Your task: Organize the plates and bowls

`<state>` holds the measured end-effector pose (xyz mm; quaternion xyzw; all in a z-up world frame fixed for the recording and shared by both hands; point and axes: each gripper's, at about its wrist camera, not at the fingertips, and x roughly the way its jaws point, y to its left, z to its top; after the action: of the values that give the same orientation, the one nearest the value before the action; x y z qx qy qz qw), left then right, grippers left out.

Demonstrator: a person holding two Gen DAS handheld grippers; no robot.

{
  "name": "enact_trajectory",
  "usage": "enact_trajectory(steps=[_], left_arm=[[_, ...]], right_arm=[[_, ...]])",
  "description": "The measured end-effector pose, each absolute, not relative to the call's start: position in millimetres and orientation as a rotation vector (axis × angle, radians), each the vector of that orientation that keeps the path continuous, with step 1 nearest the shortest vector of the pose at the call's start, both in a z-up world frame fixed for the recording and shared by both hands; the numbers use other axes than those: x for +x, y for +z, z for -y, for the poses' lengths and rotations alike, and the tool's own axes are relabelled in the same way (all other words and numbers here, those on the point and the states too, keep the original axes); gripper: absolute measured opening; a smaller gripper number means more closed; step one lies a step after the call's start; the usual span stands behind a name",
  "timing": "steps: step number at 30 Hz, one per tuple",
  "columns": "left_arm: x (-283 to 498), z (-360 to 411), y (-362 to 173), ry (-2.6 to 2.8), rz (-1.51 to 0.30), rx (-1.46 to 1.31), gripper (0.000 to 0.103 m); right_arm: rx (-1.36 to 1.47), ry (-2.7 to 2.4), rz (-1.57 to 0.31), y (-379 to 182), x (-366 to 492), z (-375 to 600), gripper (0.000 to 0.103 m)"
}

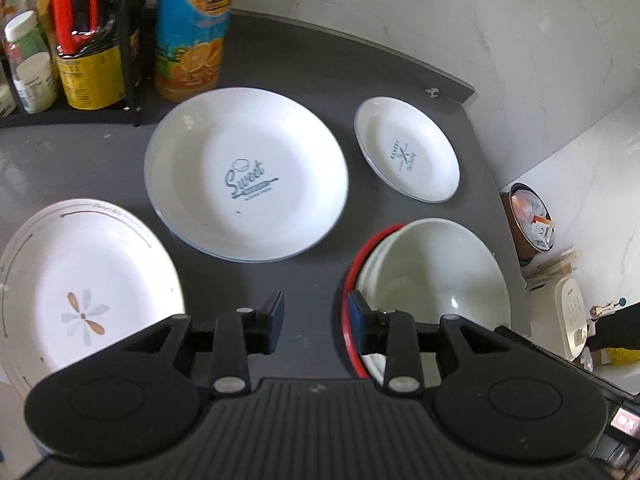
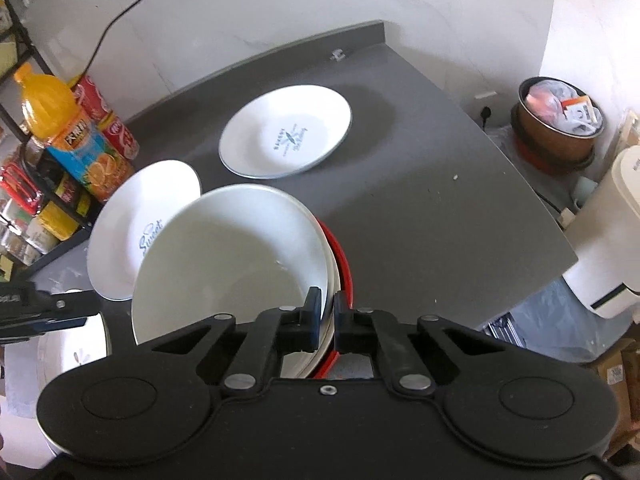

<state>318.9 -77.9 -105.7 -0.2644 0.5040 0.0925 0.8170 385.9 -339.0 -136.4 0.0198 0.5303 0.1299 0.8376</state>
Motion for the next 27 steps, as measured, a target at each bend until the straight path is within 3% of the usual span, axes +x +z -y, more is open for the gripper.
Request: enact_trajectory(steps=[3, 5, 9, 11, 15, 23, 27], left_arm=[[312.2, 65.1, -104.6, 0.195, -1.066, -0.566, 0.033], [307.2, 55.6, -103.4, 0.192, -1.060, -0.563, 0.034], [297.3, 35.6, -100.0, 0.193, -1.044, -0.547, 0.047], [292.5, 26.6, -98.7, 0.201, -1.038, -0.530, 0.054], [284.9, 8.8, -94.2, 0.206, -1.015, -0.514, 0.066], [274.6, -21.2, -87.9, 0.204, -0.978, -0.551, 0.075], [275.0, -31.4, -85.0, 0.203, -0.959, -0.584, 0.080]], right_arm=[[0.062, 0.237, -1.101, -128.0, 381.3, 335.3, 0.014], [0.062, 0.220, -1.077, -121.5, 377.4, 331.0, 0.028], [0.081, 0.206, -1.047, -110.4, 371.1, 318.3, 0.033], [0.091, 0.203, -1.033, -105.4, 367.6, 309.7, 0.046], [0.115, 0.210, -1.004, -94.4, 362.1, 291.3, 0.053], [0.099, 0.231, -0.980, -80.4, 357.5, 252.4, 0.079], [0.115, 0.251, -0.985, -76.9, 364.2, 241.7, 0.085]])
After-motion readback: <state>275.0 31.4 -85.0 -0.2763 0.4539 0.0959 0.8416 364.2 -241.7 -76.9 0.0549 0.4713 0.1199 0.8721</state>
